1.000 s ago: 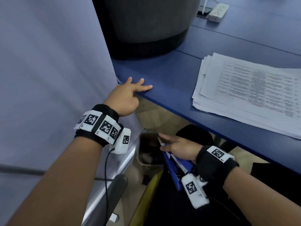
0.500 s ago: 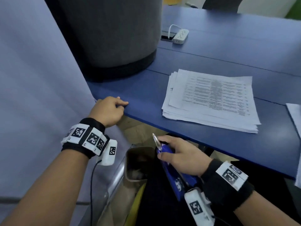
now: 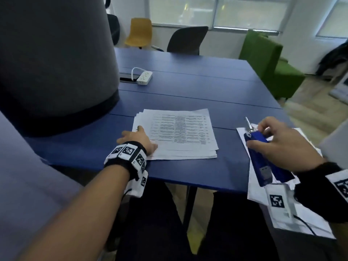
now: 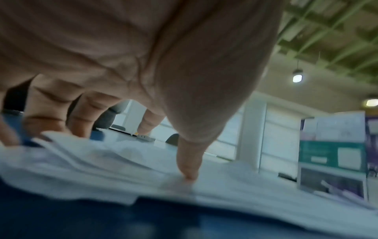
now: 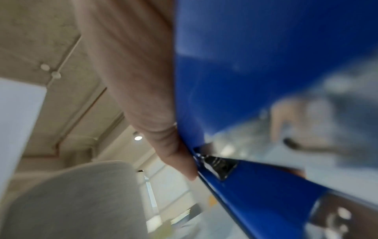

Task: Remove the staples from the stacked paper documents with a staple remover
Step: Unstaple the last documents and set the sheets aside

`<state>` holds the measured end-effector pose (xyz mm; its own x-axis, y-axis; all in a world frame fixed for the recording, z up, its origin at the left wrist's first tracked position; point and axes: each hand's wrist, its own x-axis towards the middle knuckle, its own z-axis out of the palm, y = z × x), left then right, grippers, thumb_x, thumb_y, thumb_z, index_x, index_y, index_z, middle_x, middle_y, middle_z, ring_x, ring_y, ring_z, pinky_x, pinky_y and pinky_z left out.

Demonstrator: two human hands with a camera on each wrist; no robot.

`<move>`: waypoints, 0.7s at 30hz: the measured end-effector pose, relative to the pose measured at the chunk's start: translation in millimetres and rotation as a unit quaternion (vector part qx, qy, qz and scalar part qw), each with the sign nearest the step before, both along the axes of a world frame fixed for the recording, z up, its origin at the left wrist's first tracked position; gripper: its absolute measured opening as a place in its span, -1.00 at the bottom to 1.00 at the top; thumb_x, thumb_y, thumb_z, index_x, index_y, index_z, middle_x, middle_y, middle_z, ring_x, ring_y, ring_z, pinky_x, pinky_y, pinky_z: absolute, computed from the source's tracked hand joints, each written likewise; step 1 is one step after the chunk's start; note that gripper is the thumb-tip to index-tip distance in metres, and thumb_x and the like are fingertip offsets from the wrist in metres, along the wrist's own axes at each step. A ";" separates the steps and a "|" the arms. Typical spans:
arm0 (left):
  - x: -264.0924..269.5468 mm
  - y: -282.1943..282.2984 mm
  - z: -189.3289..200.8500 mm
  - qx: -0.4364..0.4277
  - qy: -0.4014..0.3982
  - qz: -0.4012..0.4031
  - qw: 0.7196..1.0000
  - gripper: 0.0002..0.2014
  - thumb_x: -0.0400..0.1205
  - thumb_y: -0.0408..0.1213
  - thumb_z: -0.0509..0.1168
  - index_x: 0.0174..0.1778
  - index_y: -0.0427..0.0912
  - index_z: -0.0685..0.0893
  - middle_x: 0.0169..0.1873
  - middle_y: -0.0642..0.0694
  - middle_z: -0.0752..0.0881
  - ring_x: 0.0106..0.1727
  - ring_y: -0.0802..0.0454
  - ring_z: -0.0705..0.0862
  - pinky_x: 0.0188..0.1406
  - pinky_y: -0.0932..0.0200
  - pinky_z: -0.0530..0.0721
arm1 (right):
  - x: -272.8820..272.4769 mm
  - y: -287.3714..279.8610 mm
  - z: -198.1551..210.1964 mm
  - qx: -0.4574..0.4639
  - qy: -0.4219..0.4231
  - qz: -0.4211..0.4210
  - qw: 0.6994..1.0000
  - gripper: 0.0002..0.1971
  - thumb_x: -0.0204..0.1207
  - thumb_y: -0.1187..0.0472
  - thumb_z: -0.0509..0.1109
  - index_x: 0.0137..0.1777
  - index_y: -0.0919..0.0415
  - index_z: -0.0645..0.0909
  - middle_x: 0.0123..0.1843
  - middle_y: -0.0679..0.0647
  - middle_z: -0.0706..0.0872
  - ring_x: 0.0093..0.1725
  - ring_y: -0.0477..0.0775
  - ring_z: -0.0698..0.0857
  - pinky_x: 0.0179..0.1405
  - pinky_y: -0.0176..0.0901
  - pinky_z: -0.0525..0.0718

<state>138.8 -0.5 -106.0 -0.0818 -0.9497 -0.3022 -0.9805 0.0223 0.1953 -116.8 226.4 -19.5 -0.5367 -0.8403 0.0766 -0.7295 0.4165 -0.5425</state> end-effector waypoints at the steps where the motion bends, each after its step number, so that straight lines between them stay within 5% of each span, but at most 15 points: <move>1: -2.7 -4.9 -3.2 0.007 0.007 0.001 1.000 -0.11 0.51 0.27 0.44 0.64 -0.04 0.23 0.47 -0.41 0.38 0.40 -0.44 0.53 0.17 -0.14 0.57 | -14.9 5.8 0.7 0.017 0.019 -0.017 1.000 -0.71 0.42 0.08 0.59 -0.11 0.08 0.49 -0.19 -0.06 0.72 -0.24 0.09 0.70 -0.30 -0.09 0.53; 4: -3.1 -18.1 -10.4 0.026 0.013 -0.024 0.999 0.22 0.10 0.42 0.55 0.64 -0.01 0.24 0.48 -0.31 0.50 0.45 -0.39 0.55 0.42 -0.22 0.60 | -58.8 18.1 -7.8 0.080 0.082 -0.050 0.992 -0.71 0.41 0.11 0.61 -0.12 0.09 0.50 -0.19 0.09 0.75 -0.16 0.24 0.66 -0.21 -0.04 0.55; 6: -0.8 -21.7 -14.6 0.034 0.005 -0.044 0.998 0.33 -0.11 0.47 0.56 0.59 -0.08 0.38 0.43 -0.20 0.64 0.44 -0.32 0.60 0.41 -0.20 0.63 | -81.7 19.9 -19.2 0.128 0.126 -0.058 0.982 -0.70 0.37 0.10 0.62 -0.17 0.05 0.49 -0.18 0.12 0.71 -0.13 0.24 0.62 -0.20 -0.04 0.55; 10: 1.8 -9.5 3.7 0.049 0.006 -0.040 0.998 -0.20 0.14 0.20 0.75 0.21 -0.15 0.72 0.20 -0.14 0.79 0.25 -0.20 0.71 0.27 -0.06 0.73 | -98.1 8.3 -45.6 0.233 0.179 -0.039 0.955 -0.75 0.34 0.07 0.59 -0.21 -0.02 0.52 -0.14 0.01 0.66 -0.08 0.15 0.61 -0.09 -0.03 0.70; 15: 11.5 -4.4 14.6 0.046 -0.012 -0.021 0.999 -0.08 0.30 0.10 0.72 0.48 -0.11 0.43 0.49 -0.33 0.49 0.56 -0.32 0.44 0.43 -0.18 0.56 | -92.0 -5.8 -59.9 0.321 0.214 -0.024 0.922 -0.88 0.36 0.03 0.46 -0.15 -0.05 0.59 -0.04 0.04 0.68 -0.04 0.17 0.70 0.09 0.04 0.74; 19: 15.9 -3.2 16.4 0.041 -0.017 -0.082 0.996 -0.25 0.33 -0.11 0.73 0.26 -0.08 0.39 0.29 -0.22 0.68 0.29 -0.28 0.66 0.21 -0.16 0.69 | -70.1 -12.6 -48.3 0.332 0.261 -0.030 0.906 -0.63 0.43 -0.15 0.40 0.20 -0.08 0.50 0.26 0.08 0.58 0.30 0.29 0.58 0.27 0.19 0.53; 21: 17.1 -1.7 15.6 0.038 -0.019 -0.122 0.992 -0.23 0.34 -0.20 0.72 0.36 -0.06 0.41 0.22 -0.14 0.73 0.15 -0.20 0.69 0.07 -0.05 0.68 | -51.9 -22.7 -38.4 0.254 0.228 0.009 0.940 -0.41 0.44 -0.28 0.41 0.41 -0.05 0.48 0.38 0.12 0.56 0.40 0.28 0.54 0.35 0.18 0.53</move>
<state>155.9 -2.1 -90.3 -0.2935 -0.8777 -0.3788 -0.9543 0.2462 0.1692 -168.6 203.7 -57.9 -0.5311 -0.8389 -0.1190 -0.8471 0.5231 0.0937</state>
